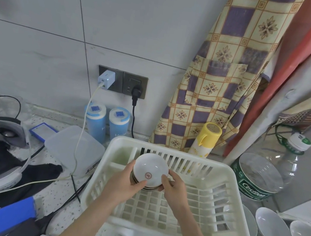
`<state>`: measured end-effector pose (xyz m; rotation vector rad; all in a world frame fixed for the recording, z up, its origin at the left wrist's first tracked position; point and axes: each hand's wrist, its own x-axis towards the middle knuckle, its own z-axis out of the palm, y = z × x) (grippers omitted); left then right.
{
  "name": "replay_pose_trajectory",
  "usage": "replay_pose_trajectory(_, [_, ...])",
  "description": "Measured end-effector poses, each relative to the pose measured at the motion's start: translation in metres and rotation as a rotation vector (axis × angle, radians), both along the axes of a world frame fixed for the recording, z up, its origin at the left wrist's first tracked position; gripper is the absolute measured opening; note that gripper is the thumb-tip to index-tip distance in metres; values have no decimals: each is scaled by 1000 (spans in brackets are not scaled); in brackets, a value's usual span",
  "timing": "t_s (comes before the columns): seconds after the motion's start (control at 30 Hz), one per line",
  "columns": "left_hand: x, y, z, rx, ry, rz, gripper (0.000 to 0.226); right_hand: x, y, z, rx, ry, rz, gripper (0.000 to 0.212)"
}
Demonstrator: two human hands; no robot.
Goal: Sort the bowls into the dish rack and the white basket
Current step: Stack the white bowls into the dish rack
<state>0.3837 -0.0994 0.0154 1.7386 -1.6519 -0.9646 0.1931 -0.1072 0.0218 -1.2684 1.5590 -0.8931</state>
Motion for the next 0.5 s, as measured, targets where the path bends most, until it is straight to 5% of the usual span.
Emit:
replay_pose_trajectory(0.1, [0, 1, 2, -3, 19, 4, 82, -1, 2, -1, 53, 1, -51, 41])
replay_pose_trajectory(0.33, [-1, 1, 4, 8, -18, -11, 86, -2, 2, 1, 538, -140, -126, 62])
replay_pose_trajectory(0.5, [-1, 1, 4, 43, -84, -3, 92, 0, 1, -2, 533, -265, -117, 55])
